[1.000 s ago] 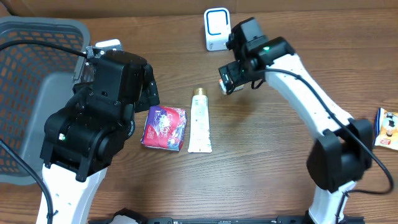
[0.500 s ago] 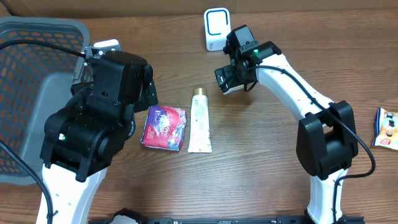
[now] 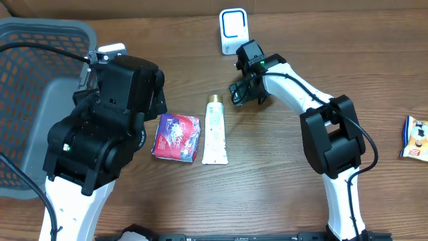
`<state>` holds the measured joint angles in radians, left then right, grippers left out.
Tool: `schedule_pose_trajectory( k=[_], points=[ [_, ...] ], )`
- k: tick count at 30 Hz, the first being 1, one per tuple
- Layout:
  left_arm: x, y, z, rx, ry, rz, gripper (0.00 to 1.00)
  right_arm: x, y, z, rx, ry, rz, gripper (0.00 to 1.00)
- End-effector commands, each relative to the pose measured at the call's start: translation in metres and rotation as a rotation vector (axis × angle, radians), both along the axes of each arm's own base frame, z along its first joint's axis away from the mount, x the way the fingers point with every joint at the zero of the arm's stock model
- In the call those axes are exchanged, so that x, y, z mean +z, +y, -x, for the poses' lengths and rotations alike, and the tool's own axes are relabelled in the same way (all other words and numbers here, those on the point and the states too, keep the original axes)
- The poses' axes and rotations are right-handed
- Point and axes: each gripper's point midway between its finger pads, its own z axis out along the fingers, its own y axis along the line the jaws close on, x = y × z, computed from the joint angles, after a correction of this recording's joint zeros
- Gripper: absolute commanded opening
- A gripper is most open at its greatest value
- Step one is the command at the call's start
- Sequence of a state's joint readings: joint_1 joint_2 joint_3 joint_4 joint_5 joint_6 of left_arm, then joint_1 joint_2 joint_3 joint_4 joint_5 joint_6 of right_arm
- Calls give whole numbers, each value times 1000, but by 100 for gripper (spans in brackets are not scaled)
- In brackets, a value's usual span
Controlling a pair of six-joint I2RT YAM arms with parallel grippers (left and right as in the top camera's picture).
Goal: Scan the item barcode
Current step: 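Grasp the orange Kleenex pack with the right gripper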
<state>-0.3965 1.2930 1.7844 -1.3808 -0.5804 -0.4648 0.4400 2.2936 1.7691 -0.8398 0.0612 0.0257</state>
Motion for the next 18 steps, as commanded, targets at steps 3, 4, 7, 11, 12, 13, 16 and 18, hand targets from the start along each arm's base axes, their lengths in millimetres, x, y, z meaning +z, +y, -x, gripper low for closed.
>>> schedule_pose_trajectory(
  k=[3,4,7,11,12,13,16,18],
  points=[
    [7,6,-1,29,-23,-11,100,-19,-6,-6,-9,-9,43,100],
    [7,6,-1,29,-23,-11,100,-19,-6,-7,-9,-11,42,100],
    [6,6,0,29,-21,-12,100,-19,-6,-6,-9,-6,44,89],
    [6,6,0,29,-17,-14,100,-20,-8,-1,-9,12,53,77],
    [6,6,0,29,-16,-14,100,-21,-9,1,-9,21,57,77],
    [6,6,0,29,-17,-14,100,-21,-11,3,-9,32,62,77],
    [6,6,0,29,-17,-13,100,-22,-14,9,-8,56,74,76],
    [6,6,0,29,-17,-13,100,-22,-15,13,-12,73,81,75]
  ],
)
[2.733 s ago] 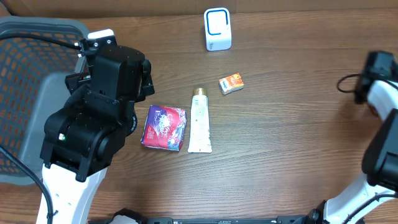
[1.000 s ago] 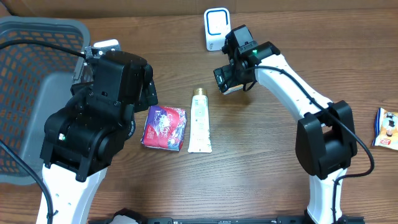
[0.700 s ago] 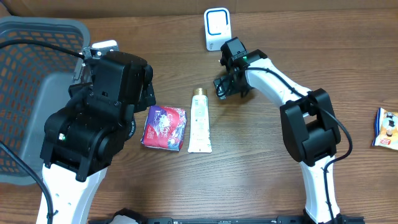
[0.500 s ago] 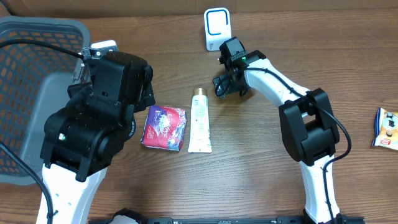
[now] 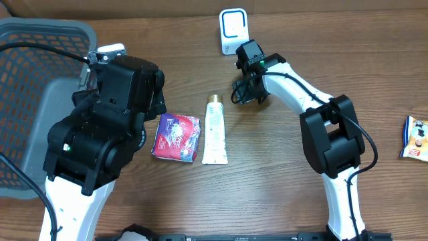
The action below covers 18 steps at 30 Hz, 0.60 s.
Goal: Scan the item barcode
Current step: 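Grasp the orange Kleenex pack with the right gripper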
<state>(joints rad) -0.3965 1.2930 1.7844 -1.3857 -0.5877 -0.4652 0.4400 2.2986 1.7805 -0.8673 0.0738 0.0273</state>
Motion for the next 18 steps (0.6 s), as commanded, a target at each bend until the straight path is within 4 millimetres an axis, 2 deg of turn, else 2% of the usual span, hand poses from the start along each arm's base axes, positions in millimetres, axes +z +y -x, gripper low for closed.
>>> schedule_pose_trajectory(
  k=[1,4,6,10,12,13,18],
  points=[
    [6,5,0,24,-20,-7,100,-22,-12,12,-8,65,63,75],
    [6,5,0,24,-20,-8,100,-17,-14,15,-18,84,70,74],
    [7,7,0,31,-23,-15,100,-11,-14,16,-18,91,73,69],
    [11,13,0,60,-39,-46,100,11,-12,12,-18,79,66,67],
    [12,15,0,69,-45,-56,100,29,-8,10,-15,64,42,66],
    [13,17,0,73,-46,-62,99,46,-3,8,-10,43,7,66],
    [13,17,0,74,-46,-63,100,95,6,5,0,-38,-76,66]
  ],
)
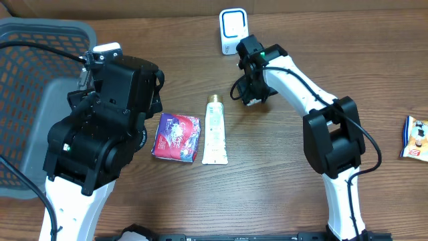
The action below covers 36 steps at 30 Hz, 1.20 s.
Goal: Scan the item barcode
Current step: 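Grasp the orange Kleenex pack with the right gripper, then lift the Kleenex pack and bring it to the white scanner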
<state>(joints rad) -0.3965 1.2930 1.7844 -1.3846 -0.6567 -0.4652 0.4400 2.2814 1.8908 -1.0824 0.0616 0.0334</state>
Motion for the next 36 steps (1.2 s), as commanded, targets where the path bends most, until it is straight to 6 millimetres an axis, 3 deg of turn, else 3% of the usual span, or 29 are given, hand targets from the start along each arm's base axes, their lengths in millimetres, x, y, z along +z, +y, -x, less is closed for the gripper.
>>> schedule_pose_trajectory(
  k=[1,16,25,29,36],
  points=[
    [7,6,0,27,-23,-11,100,74,11,-12,2,-139,-109,66],
    [5,4,0,22,-15,-6,100,224,19,-17,52,-500,-289,63],
    [5,4,0,22,-15,-6,100,293,37,35,319,-570,-447,61],
    [5,4,0,21,-15,-6,100,323,48,59,519,-639,-504,60],
    [5,4,0,22,-15,-6,100,366,62,85,766,-787,-582,60]
  ],
)
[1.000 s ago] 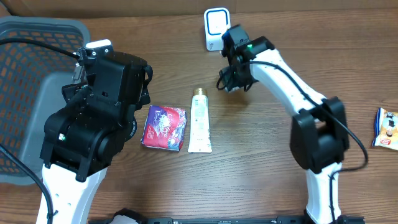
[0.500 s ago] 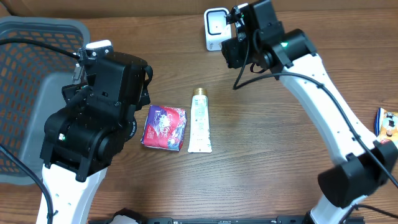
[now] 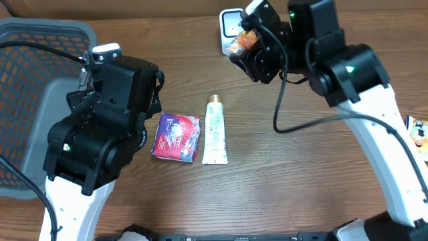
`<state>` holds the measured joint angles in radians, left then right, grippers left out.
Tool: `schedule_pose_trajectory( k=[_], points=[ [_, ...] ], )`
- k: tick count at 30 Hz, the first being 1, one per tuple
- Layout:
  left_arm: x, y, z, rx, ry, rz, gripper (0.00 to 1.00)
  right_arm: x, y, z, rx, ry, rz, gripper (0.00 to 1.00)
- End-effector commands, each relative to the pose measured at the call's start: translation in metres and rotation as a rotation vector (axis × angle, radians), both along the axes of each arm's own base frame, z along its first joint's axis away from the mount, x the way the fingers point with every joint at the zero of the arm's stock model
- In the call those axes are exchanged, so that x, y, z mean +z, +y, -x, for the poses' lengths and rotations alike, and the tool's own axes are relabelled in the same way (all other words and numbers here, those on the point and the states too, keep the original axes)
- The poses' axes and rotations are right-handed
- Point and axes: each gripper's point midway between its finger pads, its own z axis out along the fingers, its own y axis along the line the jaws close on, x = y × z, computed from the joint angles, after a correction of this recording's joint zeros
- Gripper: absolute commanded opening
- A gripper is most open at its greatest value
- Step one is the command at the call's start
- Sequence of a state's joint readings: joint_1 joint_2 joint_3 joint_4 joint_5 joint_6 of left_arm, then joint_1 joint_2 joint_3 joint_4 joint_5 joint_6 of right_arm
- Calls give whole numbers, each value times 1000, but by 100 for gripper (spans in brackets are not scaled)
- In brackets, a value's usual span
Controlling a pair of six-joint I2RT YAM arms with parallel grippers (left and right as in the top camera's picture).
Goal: Scan the item barcode
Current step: 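Lift the Kleenex pack and bring it to the white scanner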
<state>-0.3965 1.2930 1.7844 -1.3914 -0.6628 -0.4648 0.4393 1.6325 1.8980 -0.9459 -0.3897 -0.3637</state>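
My right gripper [image 3: 245,48] is raised high toward the overhead camera and is shut on a small orange item [image 3: 239,42]. The item hangs right in front of the white barcode scanner [image 3: 228,23] at the back of the table, which the gripper partly covers. No barcode can be made out on the item. My left arm [image 3: 107,127] rests over the left side of the table, and its fingers are hidden under its own bulk.
A white tube with a gold cap [image 3: 215,130] and a purple-red packet [image 3: 176,137] lie mid-table. A grey mesh basket [image 3: 40,33] fills the left side. A snack packet [image 3: 420,134] shows at the right edge.
My right gripper was low on the table just right of the tube's cap. Now it is lifted high, holding an orange item in front of the scanner. The left arm is unchanged.
My right gripper stayed low on the table right of the tube's cap through all three earlier moments, shifting only slightly, with whatever lay under it hidden. Now it is up by the scanner with an orange item in its fingers. The tube, packet and left arm kept their places.
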Motion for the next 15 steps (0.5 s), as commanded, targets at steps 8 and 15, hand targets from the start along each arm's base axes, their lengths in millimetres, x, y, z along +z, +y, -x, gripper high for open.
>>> schedule_pose_trajectory(
  k=[8,15],
  points=[
    [5,3,-1,18,-19,1,100,61,8,48,507,-238,-223,60],
    [5,3,-1,18,-19,1,100,64,-30,35,665,-217,-455,60]
  ],
)
